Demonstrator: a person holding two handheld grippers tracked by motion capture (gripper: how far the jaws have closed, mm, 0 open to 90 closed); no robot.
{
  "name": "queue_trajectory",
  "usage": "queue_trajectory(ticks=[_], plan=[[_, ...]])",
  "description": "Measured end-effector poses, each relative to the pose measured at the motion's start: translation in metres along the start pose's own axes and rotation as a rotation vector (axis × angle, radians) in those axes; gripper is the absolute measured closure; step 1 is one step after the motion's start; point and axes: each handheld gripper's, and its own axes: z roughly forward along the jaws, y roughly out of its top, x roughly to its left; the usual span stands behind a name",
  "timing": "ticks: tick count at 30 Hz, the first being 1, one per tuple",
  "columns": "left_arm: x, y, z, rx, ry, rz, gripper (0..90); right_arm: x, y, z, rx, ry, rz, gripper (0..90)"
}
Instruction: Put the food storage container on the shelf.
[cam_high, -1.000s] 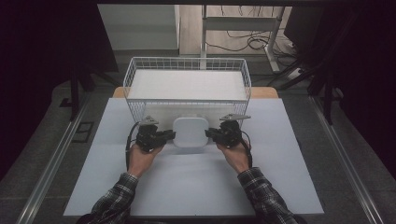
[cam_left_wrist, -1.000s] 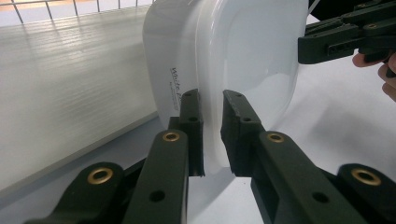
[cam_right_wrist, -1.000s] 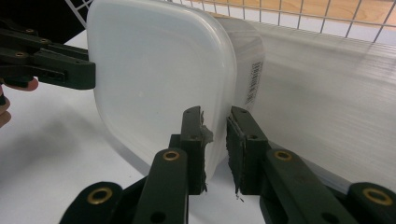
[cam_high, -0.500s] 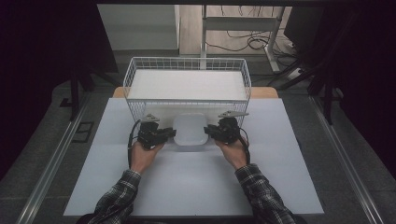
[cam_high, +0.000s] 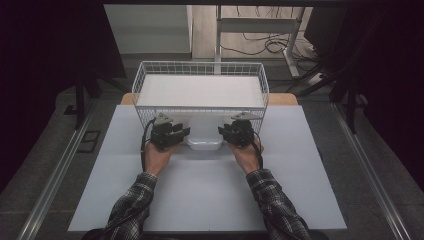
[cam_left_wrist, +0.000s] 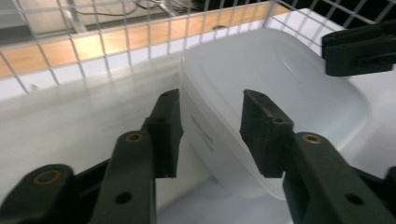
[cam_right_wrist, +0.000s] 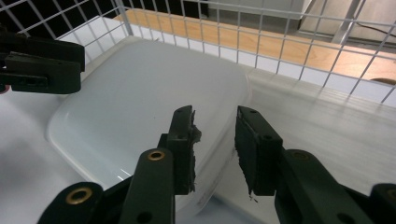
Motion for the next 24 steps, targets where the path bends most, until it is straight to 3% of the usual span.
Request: queue_trajectory(ticks=[3, 6, 9, 15, 21, 24], plan=[[-0.003, 0.004, -0.001, 0.023, 0.027, 0.008, 48.8, 0.0, 0.001, -0.001, -0.008, -0.007, -0.008, 70.1], [-0.008, 0.003, -0.006, 0.03, 0.024, 0.028, 42.0, 0.003, 0.002, -0.01, -0.027, 0.015, -0.034, 72.0], [-0.012, -0.001, -0.012, 0.028, -0.001, 0.021, 34.7, 0.004, 0.002, -0.018, -0.028, 0.034, -0.047, 74.8], [-0.02, -0.012, -0.026, 0.001, -0.102, 0.001, 25.2, 0.004, -0.005, -0.03, -0.018, 0.076, -0.052, 87.5], [-0.028, -0.021, -0.038, 0.012, -0.155, 0.03, 18.4, 0.008, -0.009, -0.041, -0.022, 0.114, -0.063, 88.9], [-0.032, -0.028, -0.045, 0.01, -0.158, 0.046, 17.5, 0.012, -0.01, -0.047, -0.029, 0.13, -0.072, 88.9]])
